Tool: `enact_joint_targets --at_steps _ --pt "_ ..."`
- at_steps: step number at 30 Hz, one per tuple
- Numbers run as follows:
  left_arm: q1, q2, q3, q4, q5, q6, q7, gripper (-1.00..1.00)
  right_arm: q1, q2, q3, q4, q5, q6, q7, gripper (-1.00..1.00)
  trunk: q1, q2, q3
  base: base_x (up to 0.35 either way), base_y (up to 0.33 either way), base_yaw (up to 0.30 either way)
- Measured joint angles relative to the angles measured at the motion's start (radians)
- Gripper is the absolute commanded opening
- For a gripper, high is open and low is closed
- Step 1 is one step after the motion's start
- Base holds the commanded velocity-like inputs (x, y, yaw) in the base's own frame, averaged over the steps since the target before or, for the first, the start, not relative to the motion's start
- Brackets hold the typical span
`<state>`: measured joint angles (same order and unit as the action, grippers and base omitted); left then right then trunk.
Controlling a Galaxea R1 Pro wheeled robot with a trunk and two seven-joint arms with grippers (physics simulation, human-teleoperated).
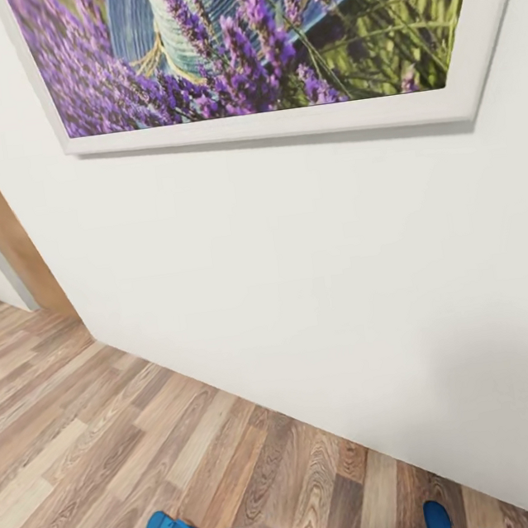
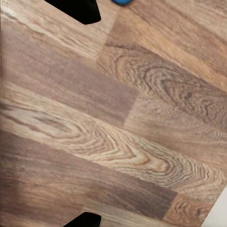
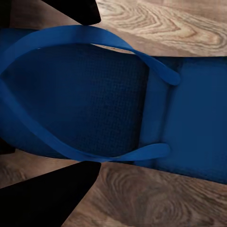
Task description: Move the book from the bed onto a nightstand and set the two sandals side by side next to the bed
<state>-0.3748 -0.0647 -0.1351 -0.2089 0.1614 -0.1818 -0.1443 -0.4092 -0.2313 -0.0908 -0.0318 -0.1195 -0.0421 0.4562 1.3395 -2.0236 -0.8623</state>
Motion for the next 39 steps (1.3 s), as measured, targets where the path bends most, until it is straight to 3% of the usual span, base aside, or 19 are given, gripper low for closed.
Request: enact_joint_targets --at_steps 12,21,31,39 --pt "0.0 0.0 0.0 0.0 0.0 0.0 0.0 1.0 0.0 0.0 0.0 0.0 0.0 0.0 0.0 -1.0 0.0 0.0 0.0 0.203 -0.092 0.286" --pt "0.0 0.0 0.0 0.0 0.0 0.0 0.0 1.0 0.0 0.0 0.0 0.0 0.0 0.0 0.0 -1.0 0.0 0.0 0.0 0.036 -0.02 0.282" --pt "0.0 0.0 0.0 0.0 0.0 0.0 0.0 1.0 0.0 0.0 0.0 0.0 0.0 0.0 0.0 -1.0 0.0 0.0 0.0 0.017 0.0 0.039" --pt "0.0 0.0 0.0 0.0 0.0 0.0 0.0 1.0 0.0 0.0 0.0 0.0 0.0 0.0 0.0 -1.0 -0.001 0.0 0.0 0.27 0.0 0.0"
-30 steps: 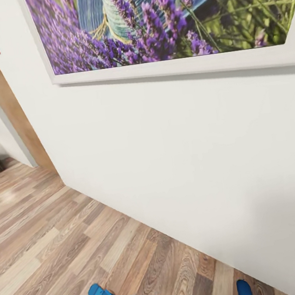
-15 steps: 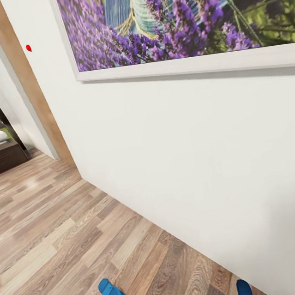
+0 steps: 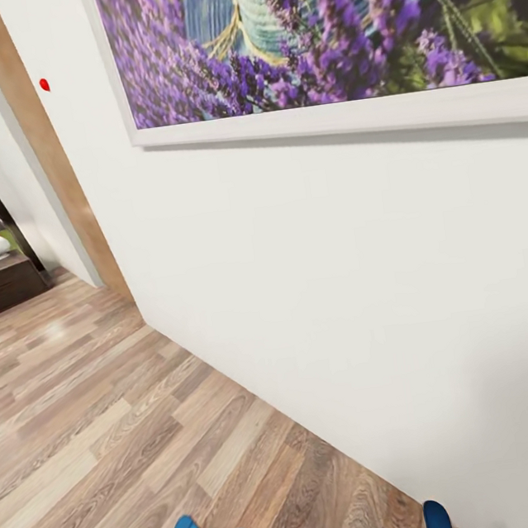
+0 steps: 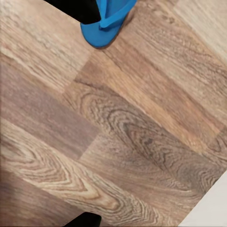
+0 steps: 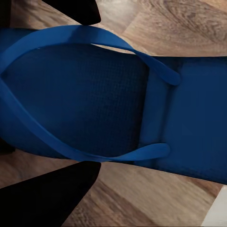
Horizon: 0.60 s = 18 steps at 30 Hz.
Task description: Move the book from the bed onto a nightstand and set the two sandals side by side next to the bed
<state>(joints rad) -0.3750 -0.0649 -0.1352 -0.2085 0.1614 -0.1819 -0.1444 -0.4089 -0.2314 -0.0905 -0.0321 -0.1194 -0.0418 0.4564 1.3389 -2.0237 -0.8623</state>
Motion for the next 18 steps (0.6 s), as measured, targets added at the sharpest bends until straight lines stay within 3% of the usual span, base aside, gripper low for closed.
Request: enact_joint_targets --at_steps 5,18 --pt "0.0 0.0 0.0 0.0 0.0 0.0 0.0 1.0 0.0 0.0 0.0 0.0 0.0 0.0 0.0 -1.0 0.0 0.0 0.0 0.148 0.0 0.068" --pt "0.0 0.0 0.0 0.0 0.0 0.0 0.0 1.0 0.0 0.0 0.0 0.0 0.0 0.0 0.0 -1.0 0.001 0.0 -0.007 0.004 0.0 0.26"
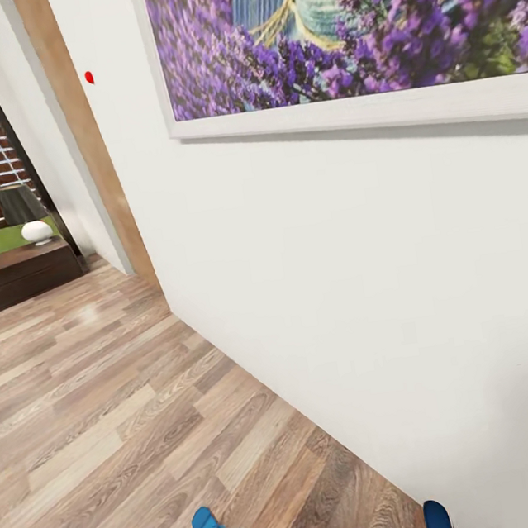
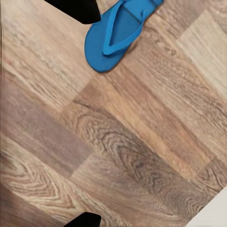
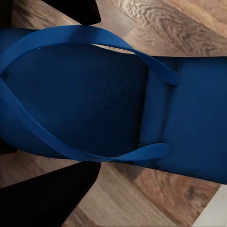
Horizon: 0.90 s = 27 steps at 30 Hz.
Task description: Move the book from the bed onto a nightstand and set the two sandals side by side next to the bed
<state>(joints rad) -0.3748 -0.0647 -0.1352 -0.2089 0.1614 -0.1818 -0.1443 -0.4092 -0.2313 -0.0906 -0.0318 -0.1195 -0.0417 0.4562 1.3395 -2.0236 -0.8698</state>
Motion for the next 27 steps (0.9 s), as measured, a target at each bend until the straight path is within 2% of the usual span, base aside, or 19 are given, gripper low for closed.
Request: enact_joint_targets --at_steps 25,27 --pt "0.0 0.0 0.0 0.0 0.0 0.0 0.0 1.0 0.0 0.0 0.0 0.0 0.0 0.0 0.0 -1.0 0.0 0.0 -0.015 0.0 0.0 0.269" --pt "0.0 0.0 0.0 0.0 0.0 0.0 0.0 1.0 0.0 0.0 0.0 0.0 0.0 0.0 0.0 -1.0 0.0 0.0 -0.016 0.1 -0.017 0.074"
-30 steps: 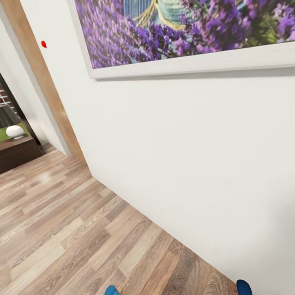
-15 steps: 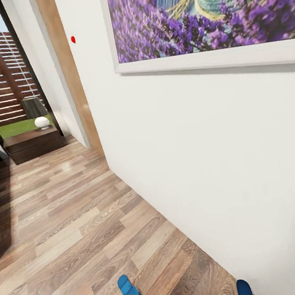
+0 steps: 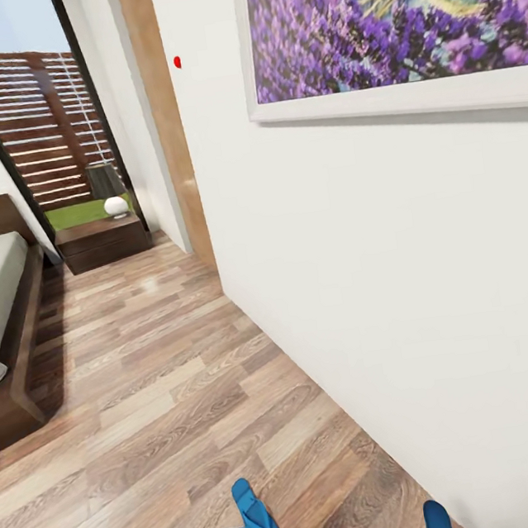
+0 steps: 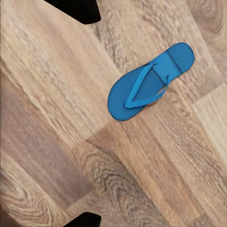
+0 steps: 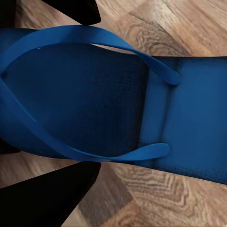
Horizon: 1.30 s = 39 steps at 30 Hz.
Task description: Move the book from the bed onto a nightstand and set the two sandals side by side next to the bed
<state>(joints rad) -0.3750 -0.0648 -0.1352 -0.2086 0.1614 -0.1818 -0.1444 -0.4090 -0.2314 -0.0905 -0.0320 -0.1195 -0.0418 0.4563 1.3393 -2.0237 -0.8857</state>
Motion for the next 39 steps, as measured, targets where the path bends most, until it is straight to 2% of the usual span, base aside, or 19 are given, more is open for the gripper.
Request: enact_joint_targets --at_steps 12,22,39 --pt "0.0 0.0 0.0 0.0 0.0 0.0 0.0 1.0 0.0 0.0 0.0 0.0 0.0 0.0 0.0 -1.0 0.0 0.0 0.0 0.228 -0.098 0.008" --pt "0.0 0.0 0.0 0.0 -0.001 0.0 0.0 1.0 0.0 0.0 0.0 0.0 0.0 0.0 0.0 -1.0 0.0 0.0 0.0 0.092 -0.076 0.005" --pt "0.0 0.0 0.0 0.0 0.0 0.0 0.0 1.0 0.0 0.0 0.0 0.0 0.0 0.0 0.0 -1.0 0.0 0.0 -0.005 0.011 -0.01 0.252"
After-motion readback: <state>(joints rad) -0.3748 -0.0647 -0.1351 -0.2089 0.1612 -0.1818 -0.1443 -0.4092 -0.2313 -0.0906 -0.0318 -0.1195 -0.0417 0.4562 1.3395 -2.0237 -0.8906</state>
